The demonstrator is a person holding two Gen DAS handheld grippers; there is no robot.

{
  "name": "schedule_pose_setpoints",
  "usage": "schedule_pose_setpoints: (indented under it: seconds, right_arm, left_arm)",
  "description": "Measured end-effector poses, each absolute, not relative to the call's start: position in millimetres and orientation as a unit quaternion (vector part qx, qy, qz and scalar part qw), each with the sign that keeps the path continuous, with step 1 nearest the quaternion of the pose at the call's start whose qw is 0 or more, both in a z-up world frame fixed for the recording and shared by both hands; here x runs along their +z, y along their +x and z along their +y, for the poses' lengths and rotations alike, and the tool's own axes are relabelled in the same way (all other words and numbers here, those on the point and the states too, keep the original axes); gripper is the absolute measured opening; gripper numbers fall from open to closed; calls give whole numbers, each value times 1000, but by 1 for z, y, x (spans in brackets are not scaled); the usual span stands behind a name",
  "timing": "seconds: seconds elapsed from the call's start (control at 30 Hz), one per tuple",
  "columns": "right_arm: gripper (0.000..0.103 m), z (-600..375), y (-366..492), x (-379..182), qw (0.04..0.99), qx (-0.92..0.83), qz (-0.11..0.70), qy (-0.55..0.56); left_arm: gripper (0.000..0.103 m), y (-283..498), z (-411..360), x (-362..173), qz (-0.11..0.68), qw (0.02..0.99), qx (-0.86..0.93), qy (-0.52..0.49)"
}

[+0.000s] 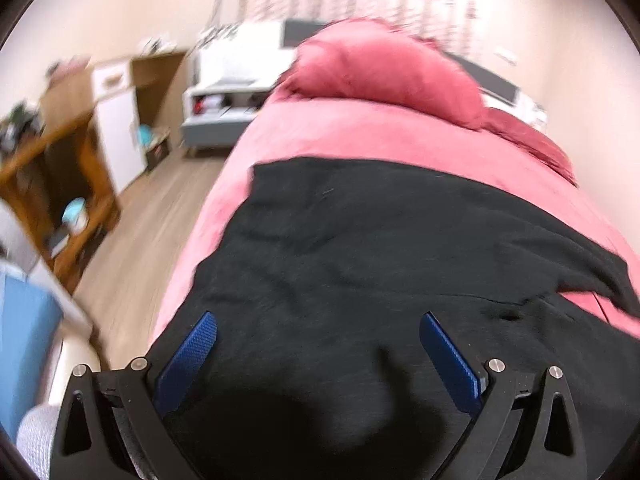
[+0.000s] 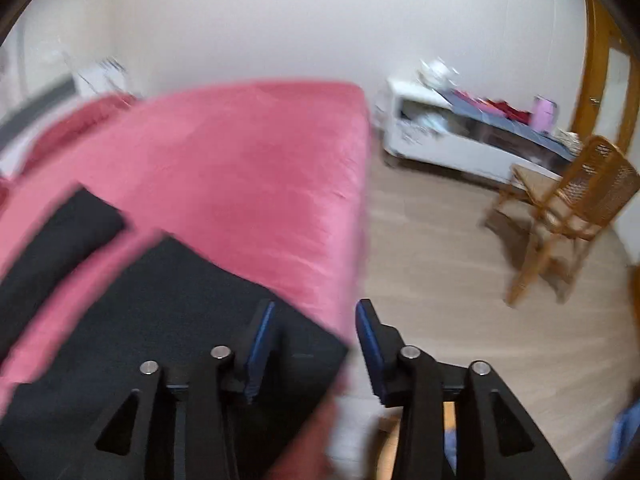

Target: Fold large clothes

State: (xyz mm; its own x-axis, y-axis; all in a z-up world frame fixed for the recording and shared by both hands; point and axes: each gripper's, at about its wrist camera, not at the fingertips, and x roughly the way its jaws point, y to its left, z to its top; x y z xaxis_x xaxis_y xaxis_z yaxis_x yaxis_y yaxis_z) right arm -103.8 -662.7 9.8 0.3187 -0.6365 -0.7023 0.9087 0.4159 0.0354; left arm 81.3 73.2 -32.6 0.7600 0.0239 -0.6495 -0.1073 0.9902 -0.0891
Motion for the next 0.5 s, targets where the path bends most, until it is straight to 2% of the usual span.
schedule_pose_setpoints:
  seconds: [0.07, 0.37, 0.5]
  right_arm:
    - [58, -637, -82, 15, 815, -448, 297, 215]
    - [58, -496, 48, -17, 902, -191, 366, 126]
    - [60, -448, 80, -40, 901, -174, 396, 20]
  left_arm:
    - [103, 78, 55, -31, 334, 942, 0, -36]
    - [103, 117, 49, -13, 344, 935, -72, -37]
    - [103, 175, 71, -2, 355, 934, -36, -23]
